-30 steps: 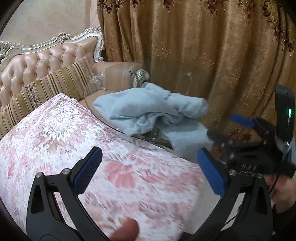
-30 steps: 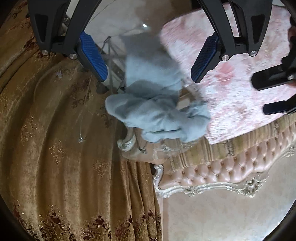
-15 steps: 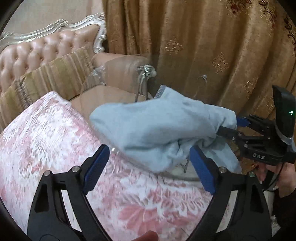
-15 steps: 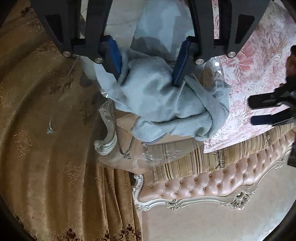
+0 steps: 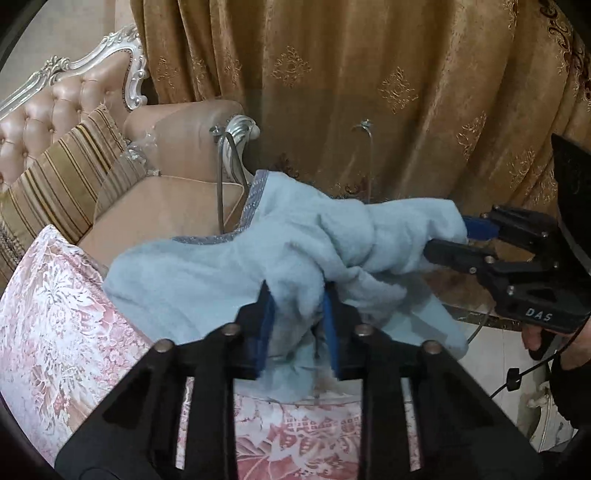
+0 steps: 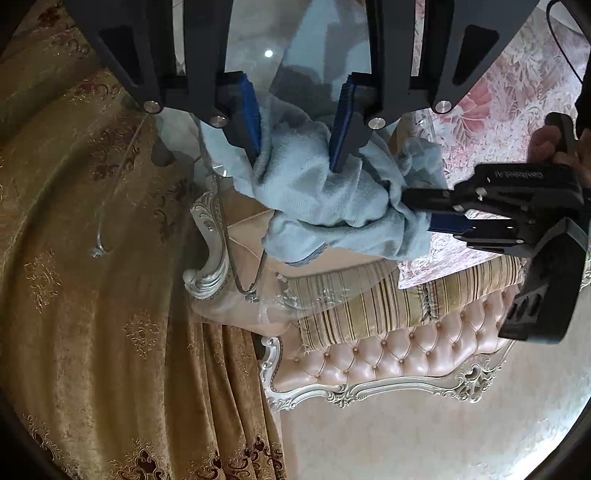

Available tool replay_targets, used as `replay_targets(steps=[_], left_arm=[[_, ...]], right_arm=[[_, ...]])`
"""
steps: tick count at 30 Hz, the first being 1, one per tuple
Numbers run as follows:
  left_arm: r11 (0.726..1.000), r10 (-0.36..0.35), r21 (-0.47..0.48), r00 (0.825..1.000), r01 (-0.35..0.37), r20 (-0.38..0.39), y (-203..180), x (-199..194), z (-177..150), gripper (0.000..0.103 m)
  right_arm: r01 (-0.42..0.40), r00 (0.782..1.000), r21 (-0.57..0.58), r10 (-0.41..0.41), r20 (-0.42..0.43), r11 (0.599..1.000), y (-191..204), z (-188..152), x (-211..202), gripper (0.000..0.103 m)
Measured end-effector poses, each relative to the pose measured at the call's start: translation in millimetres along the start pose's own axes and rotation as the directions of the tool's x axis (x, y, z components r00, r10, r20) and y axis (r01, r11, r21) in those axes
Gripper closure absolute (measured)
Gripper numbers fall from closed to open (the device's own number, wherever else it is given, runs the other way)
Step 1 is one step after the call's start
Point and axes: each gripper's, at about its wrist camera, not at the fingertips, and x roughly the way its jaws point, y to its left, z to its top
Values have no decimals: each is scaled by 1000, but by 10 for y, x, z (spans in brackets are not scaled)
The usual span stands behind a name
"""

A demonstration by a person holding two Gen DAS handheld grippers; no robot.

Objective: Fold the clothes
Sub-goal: 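Grasp the light blue sweatshirt with the right gripper while the left gripper grasps it too, then carry the sweatshirt with both grippers from the table onto the bed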

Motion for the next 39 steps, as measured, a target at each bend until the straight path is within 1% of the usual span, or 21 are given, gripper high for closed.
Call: replay_targets(steps=[3, 5, 8, 10, 12, 13, 16, 17, 19, 21, 23, 24, 26, 29, 30, 31, 32, 34, 35, 37, 39], left_arm=[[1000, 8, 7, 1000, -8, 18, -28, -159, 78, 82], [1000, 14, 8, 999, -14, 45, -28, -301, 141, 83], [999, 30, 20, 994, -32, 104, -52, -604, 260, 84], [999, 39, 28, 988, -43, 151, -83, -860, 334, 84], [997, 68, 23, 975, -74, 211, -87, -1202, 433, 85], [996, 80, 21, 968, -88, 237, -87, -1368, 477, 85], [988, 141, 19, 935, -156, 327, -76, -2002, 596, 85], [982, 171, 12, 917, -188, 359, -64, -2279, 623, 85], [973, 212, 0, 890, -232, 404, -38, -2659, 638, 85], [960, 262, -28, 856, -279, 446, 27, -3118, 580, 85], [944, 310, -58, 819, -323, 483, 92, -3573, 515, 85], [937, 333, -75, 808, -341, 486, 134, -3753, 406, 85], [929, 360, -104, 809, -354, 465, 270, -3953, 105, 85], [910, 414, -153, 826, -386, 383, 441, -4023, -566, 85], [900, 436, -179, 832, -398, 344, 520, -3971, -843, 85], [890, 454, -197, 835, -411, 311, 565, -3900, -1080, 85], [872, 483, -231, 837, -432, 257, 665, -3761, -1441, 85], [854, 494, -283, 850, -436, 180, 785, -3532, -1974, 85], [847, 478, -332, 868, -415, 136, 861, -3364, -2370, 85], [821, 446, -429, 892, -376, 73, 973, -3135, -2923, 84], [811, 418, -472, 907, -346, 53, 909, -2993, -3277, 84]], right_arm=[[-9, 1000, 9, 8, 21, 1000, -33, 43, -49, 67], [-10, 998, 14, 9, 59, 1000, -47, 139, -147, 77], [-4, 990, 19, 1, 138, 1000, -56, 344, -370, 80], [-5, 982, 11, 3, 191, 1000, -12, 526, -552, 81], [-12, 971, -16, 15, 238, 1000, 94, 748, -745, 81], [-29, 967, -32, 36, 252, 999, 199, 830, -821, 81], [-97, 954, -80, 116, 275, 992, 567, 1011, -1003, 81], [-120, 949, -96, 142, 282, 988, 689, 1071, -1063, 81], [-163, 936, -129, 195, 294, 978, 935, 1192, -1184, 81], [-206, 920, -162, 248, 304, 965, 1180, 1312, -1304, 81], [-247, 902, -196, 299, 312, 949, 1425, 1433, -1425, 81], [-268, 891, -212, 325, 316, 940, 1547, 1493, -1485, 81], [-307, 869, -246, 376, 321, 919, 1792, 1613, -1606, 81], [-362, 831, -297, 451, 325, 883, 2160, 1794, -1787, 81], [-390, 832, -293, 470, 293, 873, 2317, 1684, -1670, 81], [-422, 838, -277, 488, 244, 863, 2491, 1493, -1467, 81], [-453, 841, -260, 505, 194, 853, 2665, 1301, -1265, 81], [-489, 854, -220, 515, 76, 844, 3001, 861, -791, 81], [-498, 860, -201, 510, 8, 843, 3160, 621, -546, 81], [-500, 866, -173, 488, -108, 848, 3437, 155, -168, 81], [-491, 867, -172, 460, -192, 854, 3574, -249, 63, 81]])
